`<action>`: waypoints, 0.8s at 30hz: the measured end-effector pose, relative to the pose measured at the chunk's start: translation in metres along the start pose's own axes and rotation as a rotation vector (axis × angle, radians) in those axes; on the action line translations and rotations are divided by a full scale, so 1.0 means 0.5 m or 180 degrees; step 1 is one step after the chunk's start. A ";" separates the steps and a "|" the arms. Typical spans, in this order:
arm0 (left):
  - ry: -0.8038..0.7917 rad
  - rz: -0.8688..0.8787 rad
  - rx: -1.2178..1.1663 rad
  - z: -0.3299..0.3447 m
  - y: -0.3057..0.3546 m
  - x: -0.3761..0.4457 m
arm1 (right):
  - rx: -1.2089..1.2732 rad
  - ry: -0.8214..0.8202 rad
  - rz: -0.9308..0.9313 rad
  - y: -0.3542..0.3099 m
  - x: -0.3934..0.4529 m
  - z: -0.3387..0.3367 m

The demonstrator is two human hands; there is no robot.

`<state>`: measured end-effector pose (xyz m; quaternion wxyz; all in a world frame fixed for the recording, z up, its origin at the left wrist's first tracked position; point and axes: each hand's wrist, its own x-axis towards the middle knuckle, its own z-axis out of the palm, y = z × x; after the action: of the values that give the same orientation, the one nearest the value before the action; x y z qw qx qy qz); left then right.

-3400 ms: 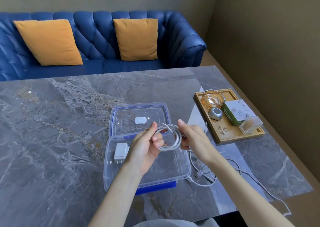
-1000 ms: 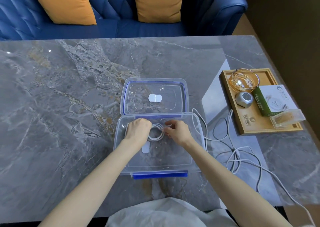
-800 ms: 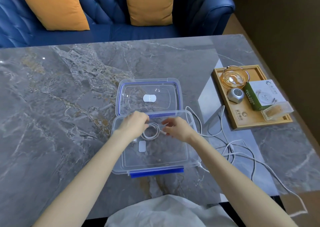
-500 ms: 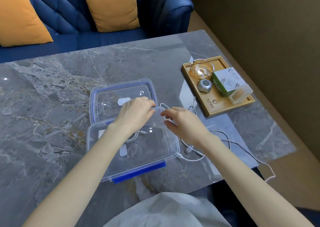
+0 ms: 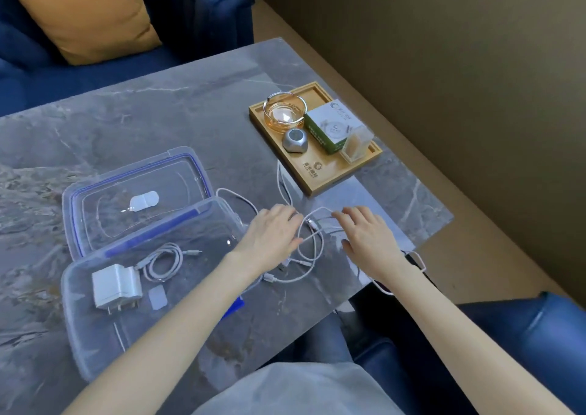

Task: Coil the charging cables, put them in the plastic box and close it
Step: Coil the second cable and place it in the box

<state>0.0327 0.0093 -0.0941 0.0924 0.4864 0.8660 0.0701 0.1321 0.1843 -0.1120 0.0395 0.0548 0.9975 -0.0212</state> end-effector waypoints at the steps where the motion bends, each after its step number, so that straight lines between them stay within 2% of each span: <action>1: -0.0140 -0.0082 -0.0032 0.015 0.009 0.005 | 0.0027 -0.0103 0.0096 0.007 -0.004 0.011; 4: -0.0371 -0.0443 -0.0142 0.039 0.033 0.020 | 0.0069 -0.0492 0.0418 0.022 -0.010 0.043; 9: -0.0402 -0.0862 -0.0370 0.061 0.043 0.039 | 0.0289 -0.0678 0.0649 0.032 -0.007 0.076; 12: -0.0452 -0.1029 -0.0579 0.064 0.040 0.045 | 0.0396 -0.0530 0.0729 0.037 -0.001 0.087; 18: -0.0246 -0.1240 -0.1514 0.061 0.015 0.046 | 0.0751 -0.0083 0.1043 0.037 0.025 0.101; 22: -0.0140 -0.1251 -0.2346 0.029 0.012 0.047 | 0.0839 -0.0188 0.1040 0.031 0.044 0.089; 24: -0.0030 -0.1354 -0.2922 0.006 0.008 0.044 | 0.0963 0.0002 0.1016 0.026 0.054 0.072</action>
<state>0.0256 0.0305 -0.0980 0.3128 0.2088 0.8254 0.4210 0.1095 0.1985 -0.1503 0.0333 0.2173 0.9617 -0.1640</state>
